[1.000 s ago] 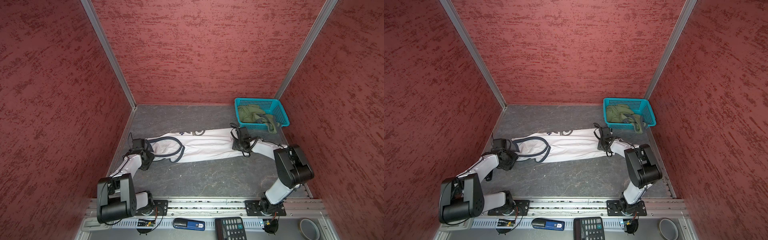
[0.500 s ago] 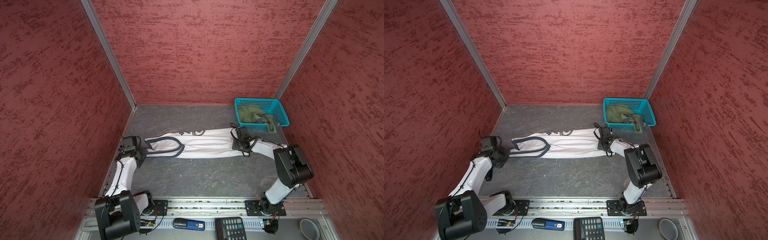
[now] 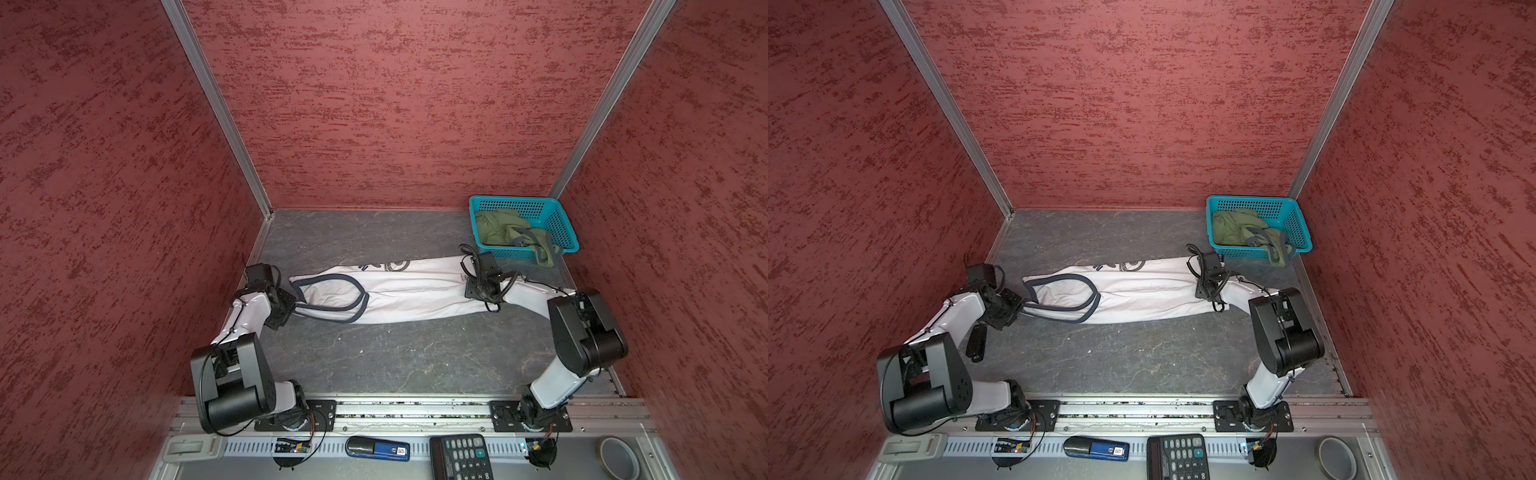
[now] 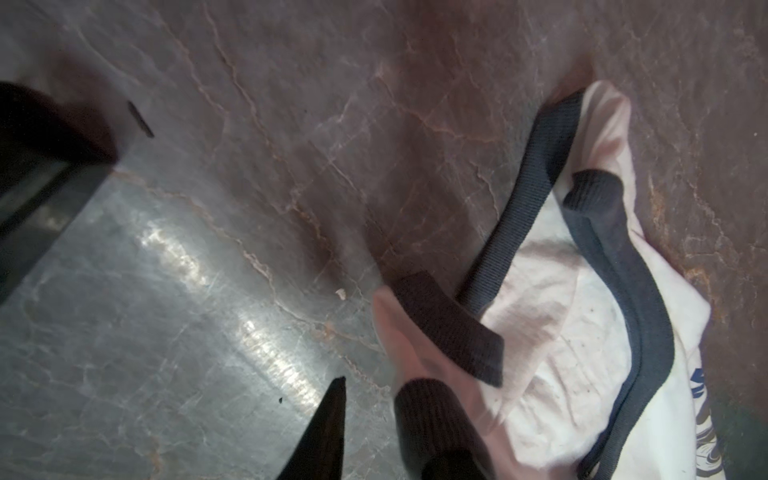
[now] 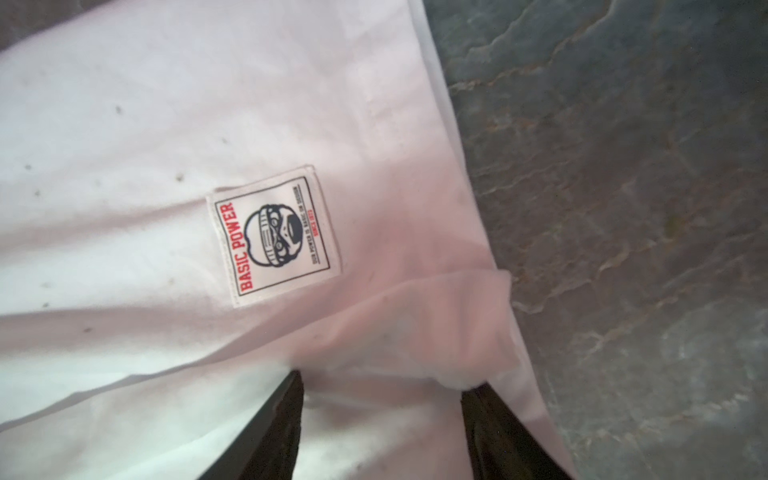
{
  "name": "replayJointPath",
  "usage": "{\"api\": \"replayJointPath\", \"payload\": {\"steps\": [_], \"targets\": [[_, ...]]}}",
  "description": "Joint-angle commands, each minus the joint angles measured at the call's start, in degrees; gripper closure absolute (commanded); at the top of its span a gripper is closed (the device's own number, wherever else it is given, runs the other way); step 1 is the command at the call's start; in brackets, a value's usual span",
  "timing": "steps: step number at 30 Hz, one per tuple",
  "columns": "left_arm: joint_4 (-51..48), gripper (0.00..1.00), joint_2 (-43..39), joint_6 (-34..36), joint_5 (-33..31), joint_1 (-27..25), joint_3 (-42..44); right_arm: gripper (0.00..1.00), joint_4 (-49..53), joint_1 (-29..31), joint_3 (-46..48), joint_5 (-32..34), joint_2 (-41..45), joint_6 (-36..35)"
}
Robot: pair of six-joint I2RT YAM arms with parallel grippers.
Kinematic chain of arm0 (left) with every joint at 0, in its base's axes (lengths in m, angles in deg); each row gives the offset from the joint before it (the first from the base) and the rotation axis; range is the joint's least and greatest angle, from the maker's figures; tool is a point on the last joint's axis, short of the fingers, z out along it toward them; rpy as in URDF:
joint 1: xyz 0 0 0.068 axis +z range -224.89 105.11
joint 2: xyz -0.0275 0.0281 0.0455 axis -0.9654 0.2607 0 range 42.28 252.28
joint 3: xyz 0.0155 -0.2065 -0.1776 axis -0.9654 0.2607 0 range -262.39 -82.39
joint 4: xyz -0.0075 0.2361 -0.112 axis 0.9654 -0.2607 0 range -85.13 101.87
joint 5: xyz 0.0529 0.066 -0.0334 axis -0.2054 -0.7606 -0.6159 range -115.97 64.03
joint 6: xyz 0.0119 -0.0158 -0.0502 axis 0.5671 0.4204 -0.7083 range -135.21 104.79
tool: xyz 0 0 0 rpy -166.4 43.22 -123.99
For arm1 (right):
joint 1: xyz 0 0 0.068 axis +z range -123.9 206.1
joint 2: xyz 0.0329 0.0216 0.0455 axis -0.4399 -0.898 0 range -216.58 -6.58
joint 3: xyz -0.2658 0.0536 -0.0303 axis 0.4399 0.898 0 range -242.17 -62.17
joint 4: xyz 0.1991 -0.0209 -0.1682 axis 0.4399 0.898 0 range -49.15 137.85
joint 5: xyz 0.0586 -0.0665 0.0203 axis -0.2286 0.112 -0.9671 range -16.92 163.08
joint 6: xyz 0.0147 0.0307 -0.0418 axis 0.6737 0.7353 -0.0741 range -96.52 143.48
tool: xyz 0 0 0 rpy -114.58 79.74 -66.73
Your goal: Fold and stack the tank tops
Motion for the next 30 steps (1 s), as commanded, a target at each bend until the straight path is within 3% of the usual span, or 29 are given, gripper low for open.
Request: {"api": "replayJointPath", "payload": {"steps": [1,5,10,20,23,27,30], "targets": [[0.25,0.64,-1.33,0.28,0.12,0.55,0.46,0.35,1.07,0.56,-1.86,0.9,4.65,-1.01],[0.77,0.58,-3.52,-0.29,0.15,1.69,2.14,0.33,1.45,2.32,-2.6,1.21,8.98,-2.04],[1.5,0.58,-2.5,-0.34,1.89,2.57,2.91,0.33,-3.88,9.61,-4.88,-4.68,9.79,-6.4],[4.82,0.57,5.37,-1.79,7.68,4.14,3.97,0.35,-9.64,26.2,-20.21,-13.75,-9.03,-12.91],[5.15,0.54,5.57,-2.29,7.33,4.24,4.26,0.35,-9.55,29.23,-25.58,-14.77,-14.86,-14.9],[4.69,0.42,3.81,-2.5,5.92,4.33,4.46,0.35,-9.22,31.89,-31.22,-15.6,-20.96,-16.99],[4.3,0.39,2.87,-2.41,5.28,4.55,4.41,0.35,-9.34,32.85,-33.75,-16.18,-23.4,-17.69]]}}
